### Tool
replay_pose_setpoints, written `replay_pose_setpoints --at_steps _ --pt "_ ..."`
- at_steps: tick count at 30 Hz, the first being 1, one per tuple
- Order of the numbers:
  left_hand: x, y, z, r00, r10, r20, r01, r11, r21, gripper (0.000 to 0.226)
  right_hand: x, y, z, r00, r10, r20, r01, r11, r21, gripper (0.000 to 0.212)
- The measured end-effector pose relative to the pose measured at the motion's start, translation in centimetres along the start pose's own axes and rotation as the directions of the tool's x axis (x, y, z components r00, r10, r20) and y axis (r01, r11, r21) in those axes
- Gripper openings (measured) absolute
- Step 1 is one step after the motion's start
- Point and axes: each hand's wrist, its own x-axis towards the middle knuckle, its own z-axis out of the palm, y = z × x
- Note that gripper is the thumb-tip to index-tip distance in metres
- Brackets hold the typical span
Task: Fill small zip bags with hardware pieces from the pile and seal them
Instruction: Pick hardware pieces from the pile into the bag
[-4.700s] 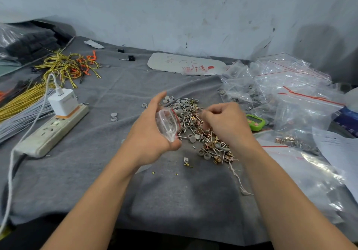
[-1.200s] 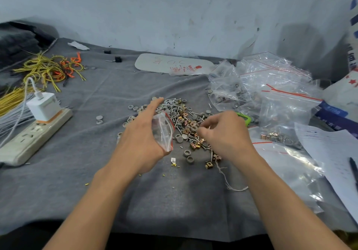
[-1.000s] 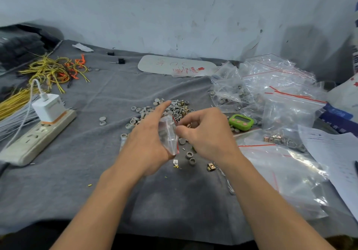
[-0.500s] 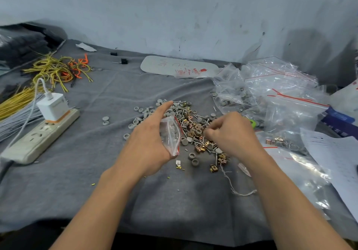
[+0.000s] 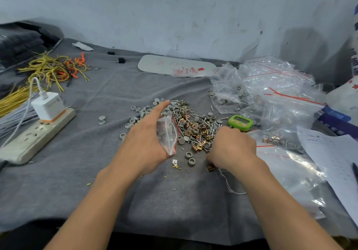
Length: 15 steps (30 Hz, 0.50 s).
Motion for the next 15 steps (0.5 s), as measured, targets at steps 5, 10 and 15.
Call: replay_pose_setpoints --at_steps 5,10,15 --pt "0.0 0.1 0.2 1.000 0.004 0.004 -0.004 1.000 0.008 0.118 -0.2 -0.6 0.0 1.000 0.015 -0.010 -0.015 1.000 -0.013 0.030" --pt "0.0 0.0 0.3 1.000 0.000 -0.001 0.000 1.000 -0.003 0.120 0.0 0.2 -0.6 0.999 0.040 -0.019 -0.038 0.994 0.101 0.014" --pt "0.0 0.1 0.6 1.000 0.002 -0.010 -0.002 1.000 -0.024 0.115 -0.1 -0.3 -1.8 0.992 -0.061 -0.113 0.117 0.788 0.604 0.014"
